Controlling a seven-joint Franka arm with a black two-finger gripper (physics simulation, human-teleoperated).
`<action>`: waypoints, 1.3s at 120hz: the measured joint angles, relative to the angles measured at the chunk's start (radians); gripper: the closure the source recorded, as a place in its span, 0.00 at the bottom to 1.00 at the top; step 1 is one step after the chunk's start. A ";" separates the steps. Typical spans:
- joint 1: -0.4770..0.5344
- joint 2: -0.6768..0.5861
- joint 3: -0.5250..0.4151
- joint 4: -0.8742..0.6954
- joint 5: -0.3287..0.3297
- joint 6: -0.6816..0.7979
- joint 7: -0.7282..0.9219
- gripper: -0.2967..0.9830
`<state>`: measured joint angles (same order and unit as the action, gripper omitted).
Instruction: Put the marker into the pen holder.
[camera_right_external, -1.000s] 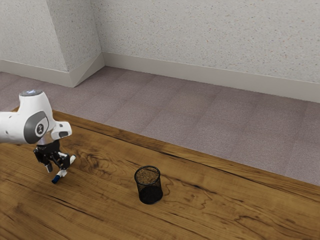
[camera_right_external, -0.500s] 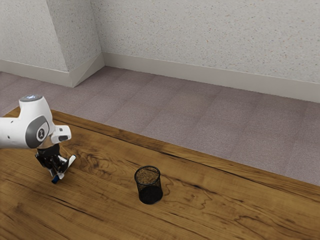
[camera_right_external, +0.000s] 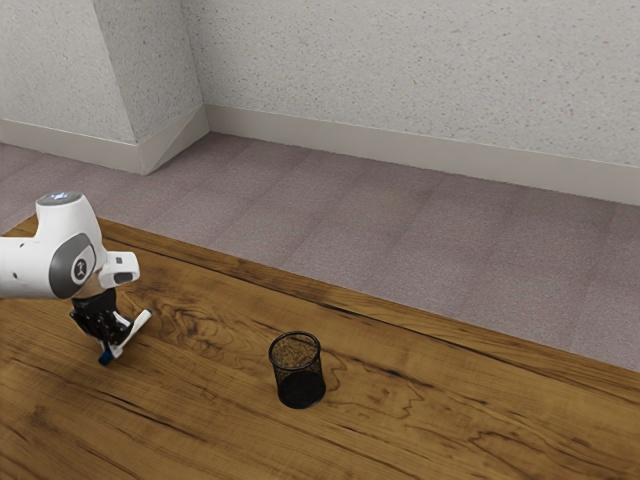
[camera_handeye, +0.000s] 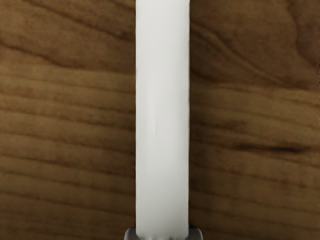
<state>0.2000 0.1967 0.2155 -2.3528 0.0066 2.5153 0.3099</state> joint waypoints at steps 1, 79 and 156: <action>0.000 0.000 0.000 0.000 0.001 0.000 0.000 0.81; -0.254 -0.370 -0.011 0.022 0.029 -0.208 -0.043 0.85; -0.536 -0.232 -0.147 0.248 -0.022 -0.446 -0.145 0.84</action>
<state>-0.3358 -0.0358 0.0686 -2.1048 -0.0151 2.0689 0.1650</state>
